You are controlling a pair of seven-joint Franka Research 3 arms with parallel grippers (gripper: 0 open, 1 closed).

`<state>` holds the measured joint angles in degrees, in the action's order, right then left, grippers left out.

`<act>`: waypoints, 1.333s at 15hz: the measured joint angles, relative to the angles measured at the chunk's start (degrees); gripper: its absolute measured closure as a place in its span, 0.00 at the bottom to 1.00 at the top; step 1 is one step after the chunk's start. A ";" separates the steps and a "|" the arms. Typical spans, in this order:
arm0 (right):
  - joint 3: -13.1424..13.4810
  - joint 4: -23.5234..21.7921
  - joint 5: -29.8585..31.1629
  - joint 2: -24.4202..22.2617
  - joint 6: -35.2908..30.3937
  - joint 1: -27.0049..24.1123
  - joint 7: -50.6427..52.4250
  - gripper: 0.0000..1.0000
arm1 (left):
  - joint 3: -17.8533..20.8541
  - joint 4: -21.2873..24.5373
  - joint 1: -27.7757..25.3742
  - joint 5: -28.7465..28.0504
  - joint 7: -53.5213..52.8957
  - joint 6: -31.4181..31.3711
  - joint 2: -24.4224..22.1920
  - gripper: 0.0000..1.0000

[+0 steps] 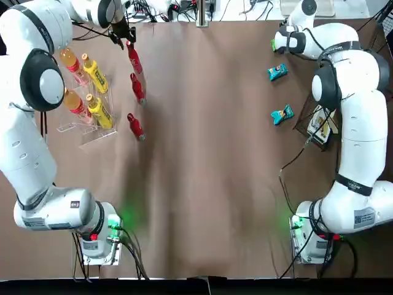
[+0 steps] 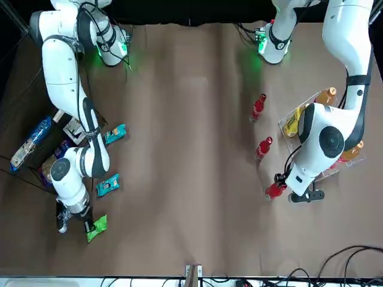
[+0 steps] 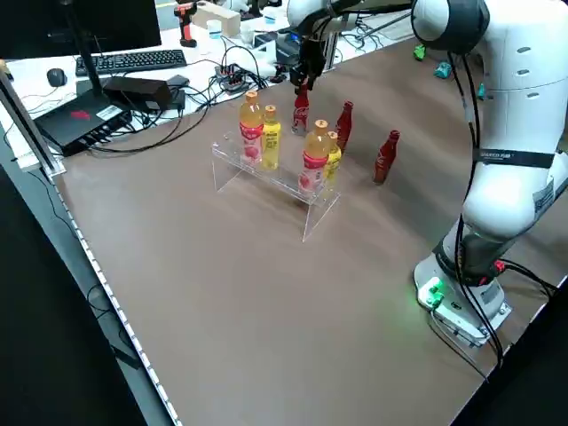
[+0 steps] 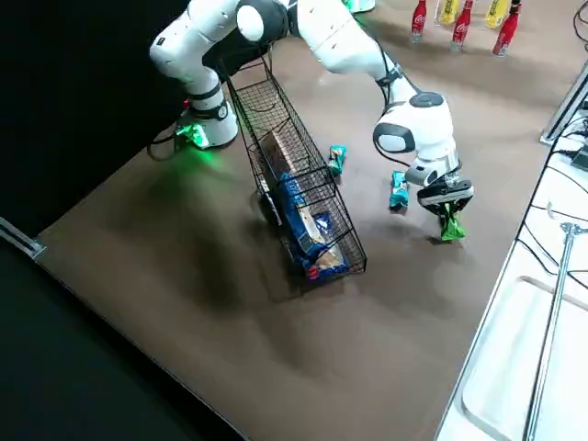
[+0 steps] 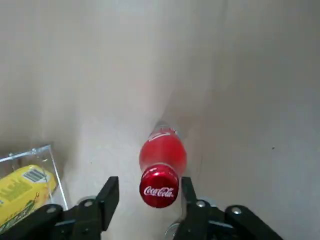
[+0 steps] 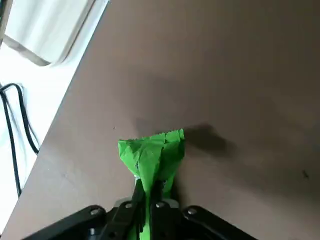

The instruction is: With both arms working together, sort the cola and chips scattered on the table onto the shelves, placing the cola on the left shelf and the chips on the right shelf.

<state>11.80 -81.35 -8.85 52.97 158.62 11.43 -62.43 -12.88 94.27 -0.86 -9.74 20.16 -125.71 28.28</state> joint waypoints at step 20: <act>9.50 0.66 6.81 -38.47 -72.81 -4.65 32.03 0.96 | -0.29 -0.79 -0.41 0.02 2.70 2.32 -1.32 0.91</act>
<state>21.30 -80.69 -2.04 14.50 85.80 6.77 -30.40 -13.17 93.49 -1.27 -9.72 22.86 -123.39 26.95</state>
